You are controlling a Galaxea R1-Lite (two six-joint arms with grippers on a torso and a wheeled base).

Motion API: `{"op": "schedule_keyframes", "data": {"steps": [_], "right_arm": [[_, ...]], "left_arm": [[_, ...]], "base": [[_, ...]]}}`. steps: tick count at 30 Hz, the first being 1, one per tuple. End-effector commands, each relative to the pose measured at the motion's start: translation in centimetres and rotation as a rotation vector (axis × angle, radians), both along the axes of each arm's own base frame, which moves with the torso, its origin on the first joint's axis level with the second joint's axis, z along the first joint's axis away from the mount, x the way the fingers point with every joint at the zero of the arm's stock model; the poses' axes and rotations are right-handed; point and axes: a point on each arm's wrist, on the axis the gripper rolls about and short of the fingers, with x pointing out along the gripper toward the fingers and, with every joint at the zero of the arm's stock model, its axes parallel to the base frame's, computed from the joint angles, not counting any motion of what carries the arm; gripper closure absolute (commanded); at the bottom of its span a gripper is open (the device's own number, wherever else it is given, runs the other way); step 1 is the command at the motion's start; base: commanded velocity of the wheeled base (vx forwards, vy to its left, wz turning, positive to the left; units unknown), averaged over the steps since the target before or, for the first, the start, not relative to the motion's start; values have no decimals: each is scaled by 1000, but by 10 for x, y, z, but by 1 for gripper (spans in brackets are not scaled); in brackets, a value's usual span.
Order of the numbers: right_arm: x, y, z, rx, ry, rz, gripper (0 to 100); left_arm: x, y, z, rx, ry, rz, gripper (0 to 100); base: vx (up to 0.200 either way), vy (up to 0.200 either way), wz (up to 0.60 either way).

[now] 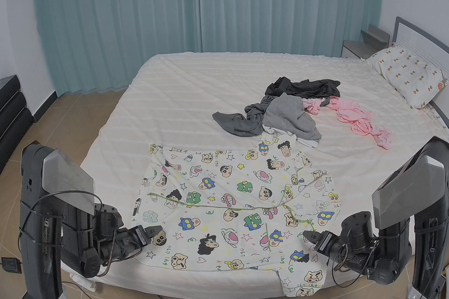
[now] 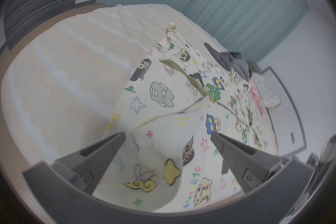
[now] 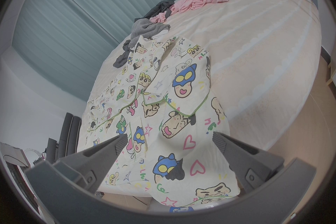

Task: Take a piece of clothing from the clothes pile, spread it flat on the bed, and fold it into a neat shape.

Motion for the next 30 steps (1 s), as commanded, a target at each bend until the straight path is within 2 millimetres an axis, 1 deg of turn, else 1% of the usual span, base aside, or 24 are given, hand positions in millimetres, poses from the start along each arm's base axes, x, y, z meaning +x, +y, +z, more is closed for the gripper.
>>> {"op": "schedule_keyframes", "data": {"steps": [1, 4, 9, 10, 14, 17, 18, 24, 25, 30], "right_arm": [[0, 0, 1, 6, -10, 1, 0], [0, 0, 1, 6, -10, 1, 0], [1, 0, 2, 7, -13, -1, 0], [1, 0, 2, 5, -14, -3, 0], [1, 0, 1, 0, -13, -8, 0], [1, 0, 2, 2, -17, -8, 0], [1, 0, 2, 2, -17, -8, 0], [1, 0, 2, 2, -17, -8, 0], [1, 0, 2, 4, -20, -8, 0], [1, 0, 2, 3, -18, -8, 0]], "left_arm": [[6, -11, 3, -29, -41, 32, 0], [6, -14, 4, -52, -42, 54, 0], [10, -16, 3, -25, -61, 90, 0], [10, -16, 3, -27, -64, 90, 100], [11, -15, 3, -24, -65, 99, 100], [16, -7, 4, -2, -88, 163, 100], [23, -3, 6, 8, -115, 202, 100], [30, -1, 13, 6, -160, 221, 100], [36, -2, 18, -6, -194, 223, 100], [35, -2, 22, -12, -202, 221, 100]], "base": [[0, 0, 0], [0, 0, 0], [0, 0, 0], [0, 0, 0], [0, 0, 0], [0, 0, 0], [0, 0, 0], [0, 0, 0], [0, 0, 0], [0, 0, 0]]}}
